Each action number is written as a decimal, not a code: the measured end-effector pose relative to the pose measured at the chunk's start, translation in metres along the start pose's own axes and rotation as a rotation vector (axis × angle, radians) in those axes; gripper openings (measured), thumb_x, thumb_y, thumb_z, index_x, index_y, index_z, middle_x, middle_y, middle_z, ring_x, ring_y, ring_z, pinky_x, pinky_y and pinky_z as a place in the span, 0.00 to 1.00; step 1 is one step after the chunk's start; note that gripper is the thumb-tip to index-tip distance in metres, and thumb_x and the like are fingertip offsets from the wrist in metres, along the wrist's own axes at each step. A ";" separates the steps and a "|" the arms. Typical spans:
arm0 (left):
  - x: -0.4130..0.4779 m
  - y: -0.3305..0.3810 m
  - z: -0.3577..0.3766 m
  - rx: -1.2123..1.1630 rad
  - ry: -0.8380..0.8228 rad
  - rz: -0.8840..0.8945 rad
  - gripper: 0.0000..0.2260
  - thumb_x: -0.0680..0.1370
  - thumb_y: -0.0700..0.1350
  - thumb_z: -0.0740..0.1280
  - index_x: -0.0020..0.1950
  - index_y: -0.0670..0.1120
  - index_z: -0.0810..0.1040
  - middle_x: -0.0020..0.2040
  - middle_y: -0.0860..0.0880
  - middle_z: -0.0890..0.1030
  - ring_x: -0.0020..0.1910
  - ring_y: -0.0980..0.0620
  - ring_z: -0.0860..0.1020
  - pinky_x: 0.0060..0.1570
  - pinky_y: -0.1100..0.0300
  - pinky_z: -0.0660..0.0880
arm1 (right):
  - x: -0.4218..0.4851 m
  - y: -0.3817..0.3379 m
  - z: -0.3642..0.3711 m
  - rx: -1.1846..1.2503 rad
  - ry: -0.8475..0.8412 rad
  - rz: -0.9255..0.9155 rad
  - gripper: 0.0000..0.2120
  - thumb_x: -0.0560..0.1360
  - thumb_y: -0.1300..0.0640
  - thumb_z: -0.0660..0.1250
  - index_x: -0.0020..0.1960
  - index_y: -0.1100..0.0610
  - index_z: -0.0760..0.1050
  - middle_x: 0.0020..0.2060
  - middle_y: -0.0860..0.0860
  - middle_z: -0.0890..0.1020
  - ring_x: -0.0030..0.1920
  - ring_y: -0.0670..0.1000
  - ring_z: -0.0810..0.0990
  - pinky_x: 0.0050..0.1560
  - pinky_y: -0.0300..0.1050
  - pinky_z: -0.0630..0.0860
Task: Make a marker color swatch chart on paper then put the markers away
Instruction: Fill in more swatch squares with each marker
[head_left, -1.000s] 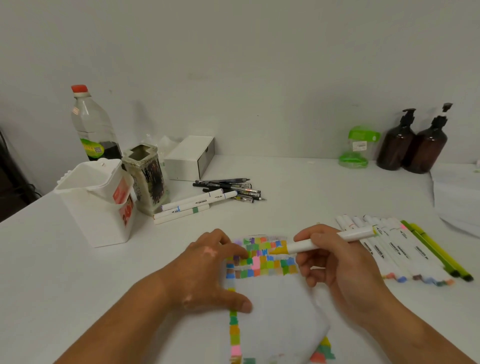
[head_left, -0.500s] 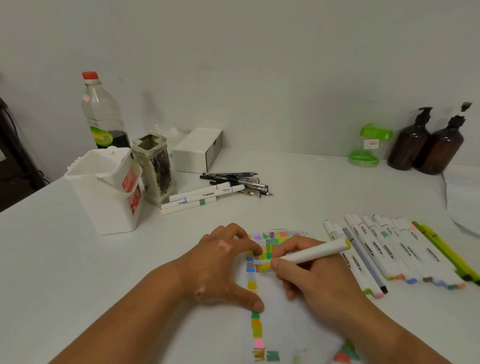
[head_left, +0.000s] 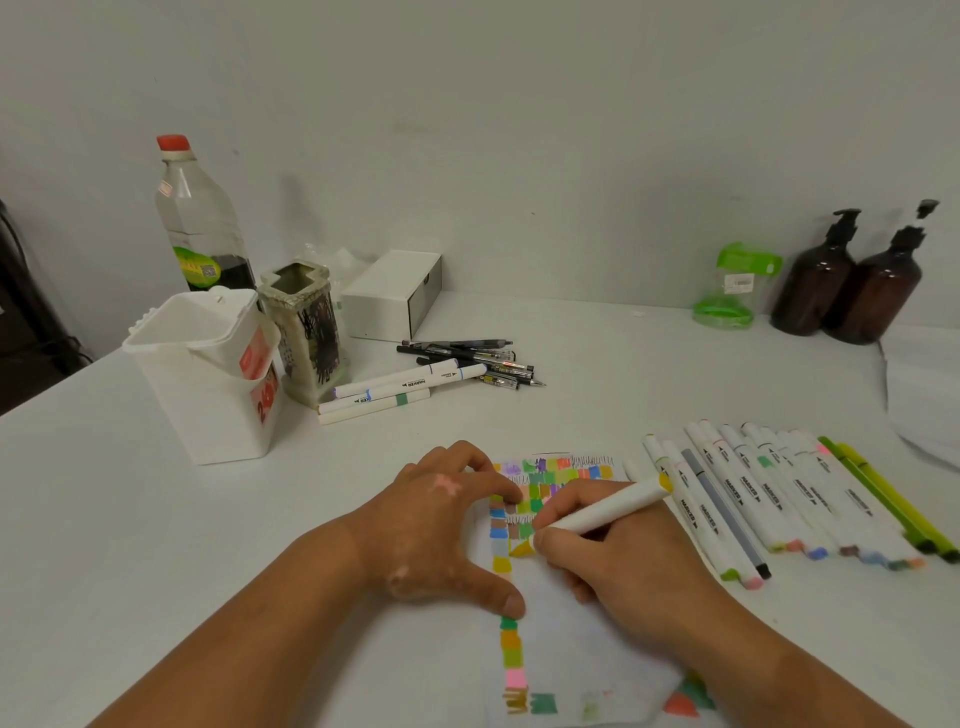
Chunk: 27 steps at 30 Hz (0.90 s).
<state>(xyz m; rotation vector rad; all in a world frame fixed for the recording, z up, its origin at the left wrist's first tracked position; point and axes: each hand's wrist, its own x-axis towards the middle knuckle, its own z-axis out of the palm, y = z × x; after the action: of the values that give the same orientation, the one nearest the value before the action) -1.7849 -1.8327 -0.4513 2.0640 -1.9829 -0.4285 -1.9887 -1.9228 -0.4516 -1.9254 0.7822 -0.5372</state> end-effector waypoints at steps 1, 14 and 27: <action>0.000 0.000 0.000 0.000 0.001 0.001 0.43 0.57 0.79 0.69 0.70 0.66 0.66 0.63 0.64 0.62 0.63 0.58 0.65 0.65 0.59 0.66 | 0.000 0.000 0.000 -0.002 0.002 0.002 0.03 0.72 0.54 0.74 0.43 0.46 0.82 0.29 0.54 0.83 0.27 0.48 0.79 0.31 0.43 0.76; -0.001 0.001 -0.001 -0.010 -0.007 -0.004 0.43 0.58 0.77 0.71 0.70 0.65 0.67 0.63 0.63 0.62 0.63 0.58 0.65 0.64 0.59 0.65 | -0.001 -0.003 -0.001 0.007 0.003 0.018 0.05 0.73 0.56 0.73 0.41 0.47 0.81 0.27 0.53 0.82 0.26 0.48 0.79 0.29 0.39 0.75; -0.001 0.002 -0.002 -0.019 -0.018 -0.033 0.44 0.56 0.79 0.69 0.70 0.67 0.66 0.63 0.64 0.62 0.64 0.58 0.65 0.65 0.58 0.67 | -0.001 -0.003 -0.001 0.016 0.032 0.026 0.06 0.74 0.56 0.73 0.40 0.47 0.80 0.27 0.52 0.81 0.26 0.47 0.79 0.30 0.39 0.75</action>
<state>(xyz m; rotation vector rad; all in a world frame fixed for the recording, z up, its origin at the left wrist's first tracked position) -1.7863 -1.8321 -0.4484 2.0908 -1.9501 -0.4725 -1.9884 -1.9216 -0.4483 -1.8939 0.8200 -0.5585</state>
